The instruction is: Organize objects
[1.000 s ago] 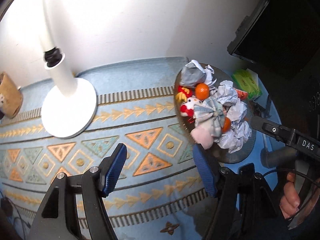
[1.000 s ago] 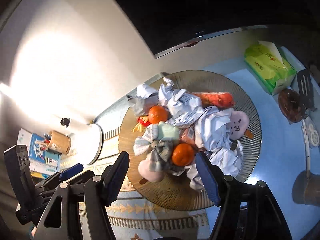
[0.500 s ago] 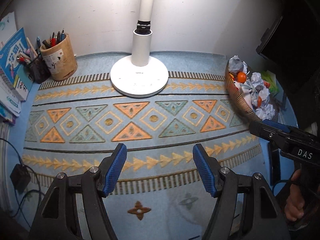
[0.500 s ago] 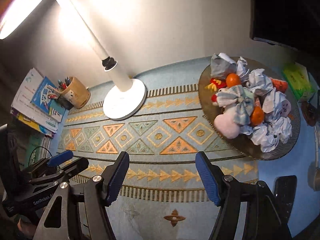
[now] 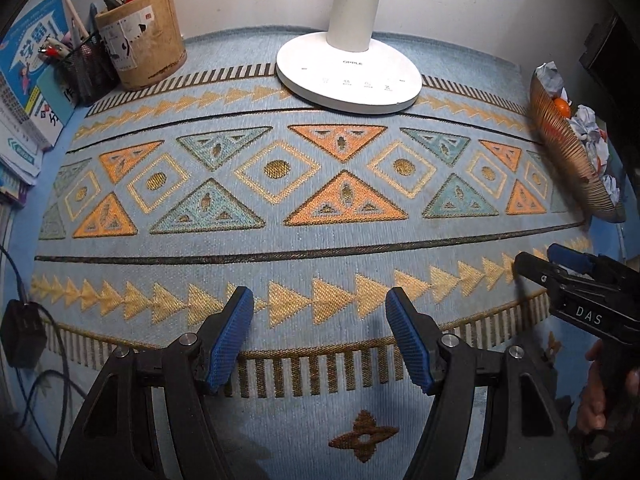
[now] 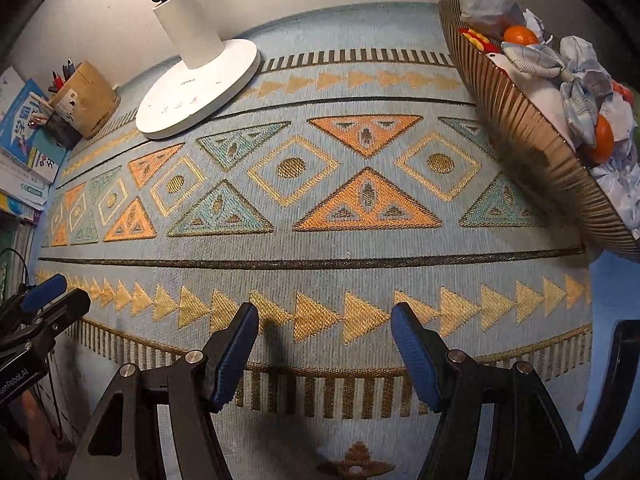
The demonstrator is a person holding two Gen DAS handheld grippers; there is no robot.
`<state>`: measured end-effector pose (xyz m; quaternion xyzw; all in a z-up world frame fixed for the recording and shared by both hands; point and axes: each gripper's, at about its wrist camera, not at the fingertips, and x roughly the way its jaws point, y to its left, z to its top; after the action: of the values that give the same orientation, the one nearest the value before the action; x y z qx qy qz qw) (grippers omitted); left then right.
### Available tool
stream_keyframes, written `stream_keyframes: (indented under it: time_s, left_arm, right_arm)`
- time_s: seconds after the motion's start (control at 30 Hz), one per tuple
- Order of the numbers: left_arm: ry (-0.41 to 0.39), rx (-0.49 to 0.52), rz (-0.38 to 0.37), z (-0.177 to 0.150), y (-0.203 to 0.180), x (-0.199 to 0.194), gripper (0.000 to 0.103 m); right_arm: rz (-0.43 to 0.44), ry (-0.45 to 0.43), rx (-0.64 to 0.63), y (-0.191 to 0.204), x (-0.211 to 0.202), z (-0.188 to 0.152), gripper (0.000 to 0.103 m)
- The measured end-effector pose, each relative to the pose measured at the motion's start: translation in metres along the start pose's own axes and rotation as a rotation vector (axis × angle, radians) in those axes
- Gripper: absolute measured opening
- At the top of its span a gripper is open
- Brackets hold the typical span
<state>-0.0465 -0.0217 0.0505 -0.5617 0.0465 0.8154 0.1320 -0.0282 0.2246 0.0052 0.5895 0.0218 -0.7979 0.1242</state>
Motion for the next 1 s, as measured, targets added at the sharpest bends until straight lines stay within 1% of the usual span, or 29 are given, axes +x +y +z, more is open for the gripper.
stream_keyframes:
  time_s: [0.07, 0.13, 0.17, 0.23, 0.3, 0.33, 0.37, 0.4, 0.47, 0.5, 0.57, 0.63, 0.73, 0.83, 0.93, 1.0]
  left_arm:
    - [0.002, -0.011, 0.016, -0.005, 0.002, 0.005, 0.067]
    - [-0.015, -0.015, 0.039, -0.011, 0.003, 0.008, 0.067]
    - [-0.033, -0.012, 0.050, -0.013, 0.004, 0.009, 0.067]
    - [-0.065, -0.006, 0.082, -0.016, 0.003, 0.011, 0.067]
    - [-0.080, -0.012, 0.089, -0.015, 0.002, 0.012, 0.074]
    - [-0.081, -0.021, 0.090, -0.014, 0.003, 0.013, 0.077]
    - [-0.082, -0.024, 0.096, -0.012, 0.002, 0.014, 0.082]
    - [-0.085, -0.027, 0.097, -0.011, 0.003, 0.015, 0.087]
    - [-0.099, -0.037, 0.097, -0.011, 0.006, 0.016, 0.092]
    - [-0.110, -0.037, 0.104, -0.012, 0.007, 0.017, 0.097]
    - [-0.131, -0.070, 0.115, -0.014, 0.012, 0.020, 0.103]
    - [-0.171, -0.073, 0.120, -0.018, 0.014, 0.019, 0.103]
    - [-0.226, -0.059, 0.117, -0.026, 0.014, 0.017, 0.103]
    - [-0.231, -0.066, 0.119, -0.027, 0.015, 0.015, 0.103]
    - [-0.234, -0.070, 0.120, -0.025, 0.015, 0.016, 0.103]
    - [-0.250, -0.056, 0.115, -0.025, 0.015, 0.018, 0.103]
  right_arm:
    - [-0.062, -0.056, -0.056, 0.008, 0.001, -0.004, 0.067]
    - [-0.092, -0.096, -0.104, 0.015, 0.004, -0.008, 0.067]
    - [-0.081, -0.118, -0.114, 0.017, 0.003, -0.009, 0.067]
    - [-0.072, -0.134, -0.102, 0.018, 0.003, -0.011, 0.068]
    - [-0.074, -0.152, -0.080, 0.018, 0.003, -0.013, 0.070]
    - [-0.080, -0.161, -0.077, 0.019, 0.003, -0.014, 0.071]
    - [-0.085, -0.166, -0.079, 0.021, 0.003, -0.015, 0.077]
    - [-0.094, -0.165, -0.082, 0.022, 0.005, -0.015, 0.087]
    - [-0.100, -0.162, -0.070, 0.024, 0.010, -0.015, 0.099]
    - [-0.096, -0.176, -0.060, 0.023, 0.009, -0.016, 0.099]
    - [-0.123, -0.195, -0.054, 0.025, 0.010, -0.021, 0.103]
    - [-0.122, -0.218, -0.040, 0.024, 0.008, -0.026, 0.103]
    - [-0.120, -0.239, -0.053, 0.023, 0.005, -0.031, 0.103]
    - [-0.114, -0.225, -0.046, 0.021, 0.002, -0.035, 0.103]
    - [-0.112, -0.250, -0.057, 0.020, 0.000, -0.040, 0.103]
    - [-0.115, -0.258, -0.050, 0.020, 0.000, -0.041, 0.103]
